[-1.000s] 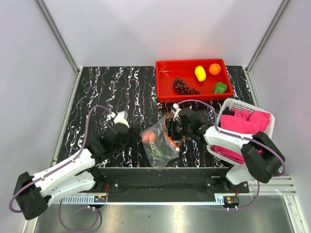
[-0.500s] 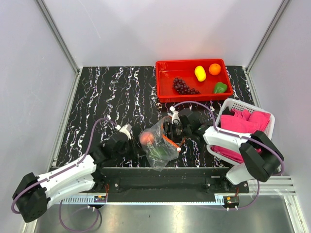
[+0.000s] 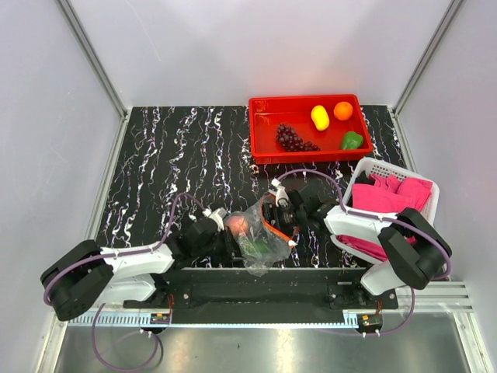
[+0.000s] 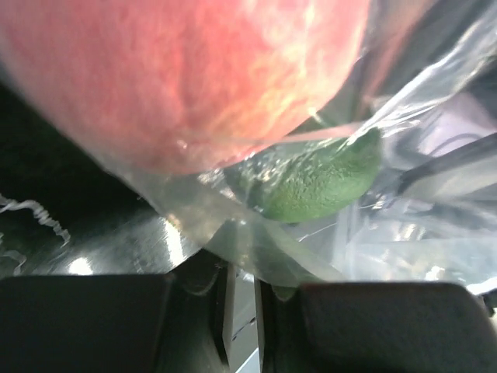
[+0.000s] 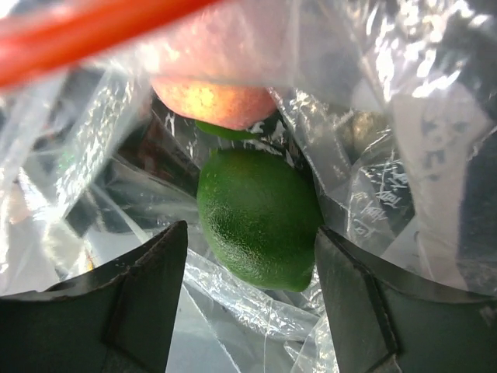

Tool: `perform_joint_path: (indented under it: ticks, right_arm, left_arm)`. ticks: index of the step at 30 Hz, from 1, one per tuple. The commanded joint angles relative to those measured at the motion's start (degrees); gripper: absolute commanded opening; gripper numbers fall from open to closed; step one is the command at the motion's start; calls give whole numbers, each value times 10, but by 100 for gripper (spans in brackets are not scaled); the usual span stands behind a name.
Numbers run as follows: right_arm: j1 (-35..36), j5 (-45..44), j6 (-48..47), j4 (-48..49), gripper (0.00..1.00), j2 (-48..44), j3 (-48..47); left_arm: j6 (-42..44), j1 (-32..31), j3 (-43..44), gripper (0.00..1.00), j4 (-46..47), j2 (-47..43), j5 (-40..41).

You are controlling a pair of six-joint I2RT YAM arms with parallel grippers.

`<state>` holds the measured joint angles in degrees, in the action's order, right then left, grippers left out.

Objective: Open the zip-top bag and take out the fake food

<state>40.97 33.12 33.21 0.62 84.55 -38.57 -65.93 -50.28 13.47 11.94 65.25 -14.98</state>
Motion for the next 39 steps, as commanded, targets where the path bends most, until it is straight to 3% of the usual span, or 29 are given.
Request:
perform_joint_path:
  ticks: [1,4,13,20,23,24,26,31,34,39]
  right_arm:
    - [0,19,-15,6,75,5,16]
    - [1,21,-17,11,77,11,24]
    - [0,4,-13,39,76,49,17]
    - [1,-54,-31,-24,50,8,-8]
    - [0,-94,-49,-77,38,-32,-26]
    - [1,-100,-53,-103,36,-46,-39]
    - [1,-116,-63,-127,28,-58,-52]
    - [1,-119,-65,-164,19,-70,-84]
    - [0,-114,-59,-170,17,-69,-99]
    - [1,-135,-54,-197,16,-85,-120]
  left_arm:
    - [-9,-3,28,15,65,1,35]
    - [11,-3,54,15,29,-1,57]
    - [28,-1,91,14,43,66,51]
    - [55,-1,93,14,-53,2,81]
    - [75,-1,91,26,-109,-70,85]
    - [82,-1,89,37,-115,-88,80]
    - [101,-2,89,48,-118,-150,57]
    - [139,-3,137,73,-118,-228,22]
    - [131,-3,187,77,-118,-225,50]
    - [122,-3,264,81,-148,-145,105]
